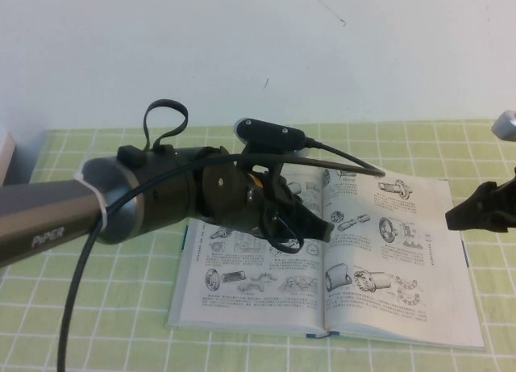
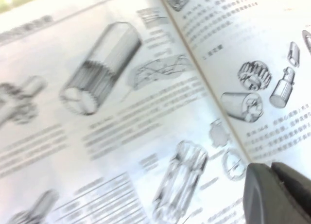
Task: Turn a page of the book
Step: Open the closed book
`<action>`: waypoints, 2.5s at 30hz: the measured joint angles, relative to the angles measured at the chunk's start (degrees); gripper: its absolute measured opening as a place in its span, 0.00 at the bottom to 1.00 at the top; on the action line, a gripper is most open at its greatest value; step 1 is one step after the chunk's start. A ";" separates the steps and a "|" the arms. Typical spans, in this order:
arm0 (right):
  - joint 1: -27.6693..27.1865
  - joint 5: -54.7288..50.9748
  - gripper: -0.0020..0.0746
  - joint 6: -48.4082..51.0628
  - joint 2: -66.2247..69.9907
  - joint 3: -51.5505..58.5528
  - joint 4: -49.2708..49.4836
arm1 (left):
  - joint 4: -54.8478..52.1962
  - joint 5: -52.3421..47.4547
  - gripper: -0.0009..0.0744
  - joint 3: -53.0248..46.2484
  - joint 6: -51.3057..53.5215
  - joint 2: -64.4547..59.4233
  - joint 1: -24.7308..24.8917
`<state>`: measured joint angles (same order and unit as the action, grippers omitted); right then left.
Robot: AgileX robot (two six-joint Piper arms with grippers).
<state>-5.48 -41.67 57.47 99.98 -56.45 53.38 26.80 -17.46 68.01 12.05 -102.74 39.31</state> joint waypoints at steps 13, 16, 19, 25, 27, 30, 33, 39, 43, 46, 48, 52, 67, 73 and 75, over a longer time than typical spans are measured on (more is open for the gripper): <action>1.02 -1.56 0.56 2.61 9.20 0.00 5.21 | 24.75 1.79 0.01 0.00 22.54 -7.75 0.00; 1.47 -1.61 0.56 2.94 10.68 0.00 5.62 | 25.60 1.65 0.01 0.00 24.03 -7.75 0.00; 1.70 -1.61 0.53 2.94 11.61 0.00 5.72 | 25.87 1.24 0.01 0.00 24.28 -7.75 0.00; 1.70 -1.61 0.44 2.68 11.76 -1.07 3.76 | 25.87 -0.51 0.01 0.00 24.94 -7.75 0.00; 1.70 -1.71 0.40 1.18 11.76 -2.23 1.77 | 25.87 -0.64 0.01 0.00 25.48 -7.75 0.00; 1.70 -2.12 0.34 -2.68 11.76 -4.38 -2.99 | 25.87 -0.89 0.01 0.00 25.85 -7.75 0.00; 1.70 -3.77 0.26 -6.80 11.76 -6.58 -9.50 | 26.11 -1.00 0.01 0.00 26.08 -7.75 0.00; 1.70 -9.39 0.06 -10.48 11.31 -8.21 -17.97 | 26.26 -1.00 0.01 0.00 26.34 -7.75 0.00; 1.70 -10.17 0.04 -11.83 6.77 -5.70 -21.95 | 26.26 -1.00 0.01 0.00 26.44 -7.75 0.00; 2.26 -6.22 0.04 -14.77 -0.39 0.05 -26.01 | 26.26 -1.00 0.01 0.00 26.68 -7.75 0.00; 3.29 -0.53 0.03 -16.45 -5.44 4.19 -28.17 | 26.26 -1.00 0.01 0.00 26.81 -7.75 0.00; 4.62 12.16 0.03 -16.82 -11.24 10.17 -27.84 | 26.26 -1.00 0.01 0.00 27.44 -7.75 0.00; 4.42 7.35 0.57 4.21 0.15 4.40 1.28 | 26.26 -1.46 0.01 0.00 27.68 -7.75 0.00; 4.42 7.36 0.37 5.31 2.97 2.66 1.77 | 26.26 -1.46 0.01 0.00 28.41 -7.75 0.00; 4.42 7.25 0.31 5.52 3.49 2.63 1.55 | 26.26 -1.46 0.01 0.00 28.64 -7.75 0.00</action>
<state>-1.06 -34.42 62.99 103.47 -53.82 54.93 53.06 -18.92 68.01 40.70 -110.49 39.31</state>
